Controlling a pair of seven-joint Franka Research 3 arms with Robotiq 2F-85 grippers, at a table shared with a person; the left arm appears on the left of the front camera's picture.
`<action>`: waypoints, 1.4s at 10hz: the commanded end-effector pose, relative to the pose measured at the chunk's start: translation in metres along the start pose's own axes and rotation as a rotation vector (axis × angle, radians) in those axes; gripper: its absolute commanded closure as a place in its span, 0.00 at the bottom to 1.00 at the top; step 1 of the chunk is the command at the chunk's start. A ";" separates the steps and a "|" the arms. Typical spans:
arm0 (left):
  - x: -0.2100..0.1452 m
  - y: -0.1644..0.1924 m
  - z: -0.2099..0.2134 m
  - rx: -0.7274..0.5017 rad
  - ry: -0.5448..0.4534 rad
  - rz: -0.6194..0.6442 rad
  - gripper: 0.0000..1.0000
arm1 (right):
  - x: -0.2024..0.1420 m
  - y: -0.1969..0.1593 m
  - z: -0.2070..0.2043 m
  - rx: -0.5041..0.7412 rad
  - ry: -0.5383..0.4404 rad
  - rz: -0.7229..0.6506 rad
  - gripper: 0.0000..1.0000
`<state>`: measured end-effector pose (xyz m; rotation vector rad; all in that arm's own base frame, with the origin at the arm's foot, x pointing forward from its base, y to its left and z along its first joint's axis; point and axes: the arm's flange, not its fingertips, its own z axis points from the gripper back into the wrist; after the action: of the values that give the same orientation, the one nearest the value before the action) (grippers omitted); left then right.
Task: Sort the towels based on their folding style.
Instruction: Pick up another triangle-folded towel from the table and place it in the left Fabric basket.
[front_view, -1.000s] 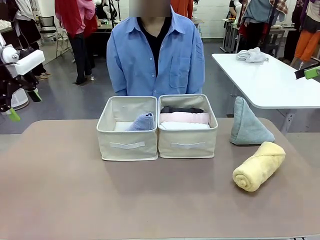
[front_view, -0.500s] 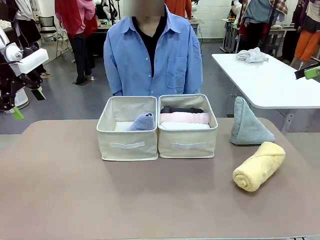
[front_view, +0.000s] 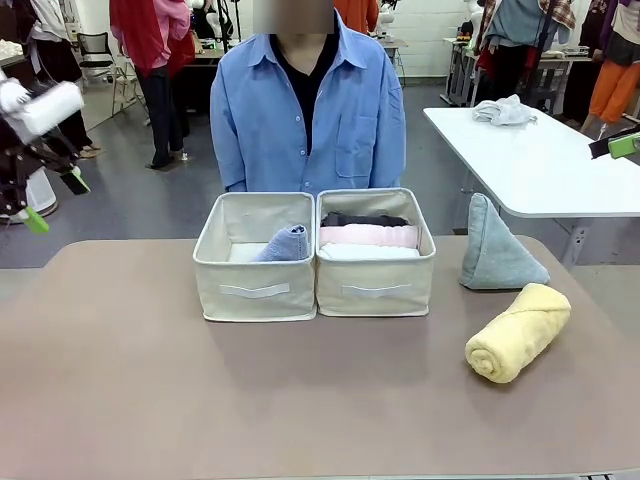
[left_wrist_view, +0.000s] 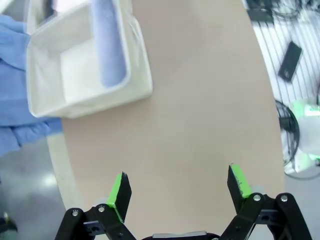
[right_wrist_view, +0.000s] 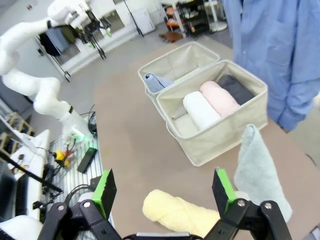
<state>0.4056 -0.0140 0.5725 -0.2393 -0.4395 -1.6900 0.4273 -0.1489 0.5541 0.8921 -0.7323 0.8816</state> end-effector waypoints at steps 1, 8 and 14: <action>-0.062 0.002 0.026 0.018 -0.377 -0.006 0.00 | 0.000 0.000 0.000 0.000 0.000 0.000 0.00; -0.210 -0.077 0.091 0.255 -0.724 0.274 0.00 | 0.053 0.010 -0.066 -0.208 0.432 0.001 0.00; -0.219 -0.089 0.090 0.250 -0.707 0.266 0.00 | 0.106 0.005 -0.159 -0.346 0.748 0.157 0.00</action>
<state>0.3511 0.2336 0.5523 -0.6900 -1.0524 -1.2329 0.4952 0.0316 0.5712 0.1832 -0.3067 1.1015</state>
